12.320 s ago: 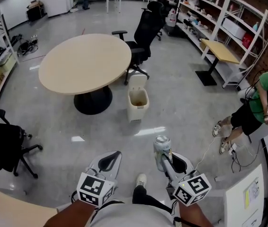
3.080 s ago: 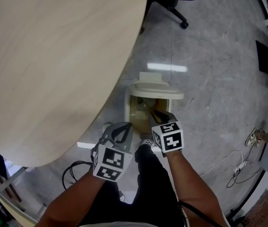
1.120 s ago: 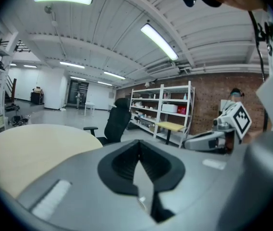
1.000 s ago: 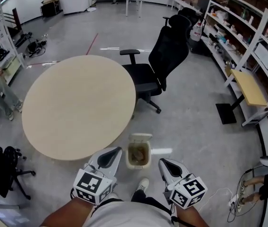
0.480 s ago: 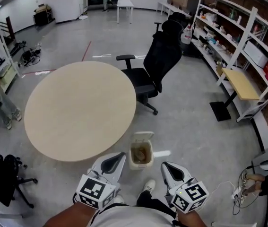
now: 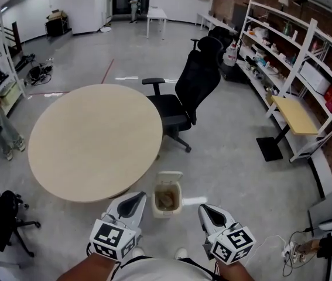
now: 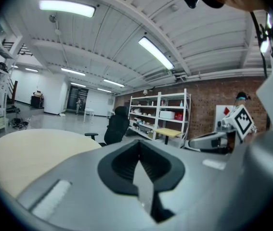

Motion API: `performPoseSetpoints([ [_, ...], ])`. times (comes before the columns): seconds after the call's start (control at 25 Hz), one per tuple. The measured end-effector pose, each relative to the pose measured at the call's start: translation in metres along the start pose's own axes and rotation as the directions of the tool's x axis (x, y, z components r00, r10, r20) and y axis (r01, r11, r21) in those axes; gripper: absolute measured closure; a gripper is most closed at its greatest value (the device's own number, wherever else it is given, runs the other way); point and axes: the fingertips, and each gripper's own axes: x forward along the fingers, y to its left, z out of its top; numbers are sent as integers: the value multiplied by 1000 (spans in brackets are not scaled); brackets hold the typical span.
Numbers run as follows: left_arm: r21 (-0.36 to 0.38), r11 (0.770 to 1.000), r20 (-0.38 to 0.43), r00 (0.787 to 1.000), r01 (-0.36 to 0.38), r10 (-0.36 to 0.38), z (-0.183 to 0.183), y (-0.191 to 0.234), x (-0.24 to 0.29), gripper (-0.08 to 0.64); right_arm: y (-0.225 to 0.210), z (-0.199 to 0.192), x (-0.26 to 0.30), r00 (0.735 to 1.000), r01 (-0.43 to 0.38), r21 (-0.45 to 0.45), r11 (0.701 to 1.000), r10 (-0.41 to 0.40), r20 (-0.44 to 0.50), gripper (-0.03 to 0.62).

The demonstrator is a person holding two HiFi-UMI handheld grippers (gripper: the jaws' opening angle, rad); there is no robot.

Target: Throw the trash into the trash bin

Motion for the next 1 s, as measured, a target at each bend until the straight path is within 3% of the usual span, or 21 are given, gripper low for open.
performPoseSetpoints([
  [0.2, -8, 999, 5, 999, -54, 54, 1, -2, 8, 552, -14, 5, -1, 1000, -30, -18, 999, 30, 3, 591],
  [0.4, 4, 999, -17, 999, -47, 47, -2, -14, 15, 552, -16, 5, -4, 999, -46, -54, 997, 47, 1, 591],
  [1.0, 26, 997, -40, 997, -71, 72, -3, -14, 10, 552, -20, 7, -5, 999, -51, -47, 998, 52, 15, 591],
])
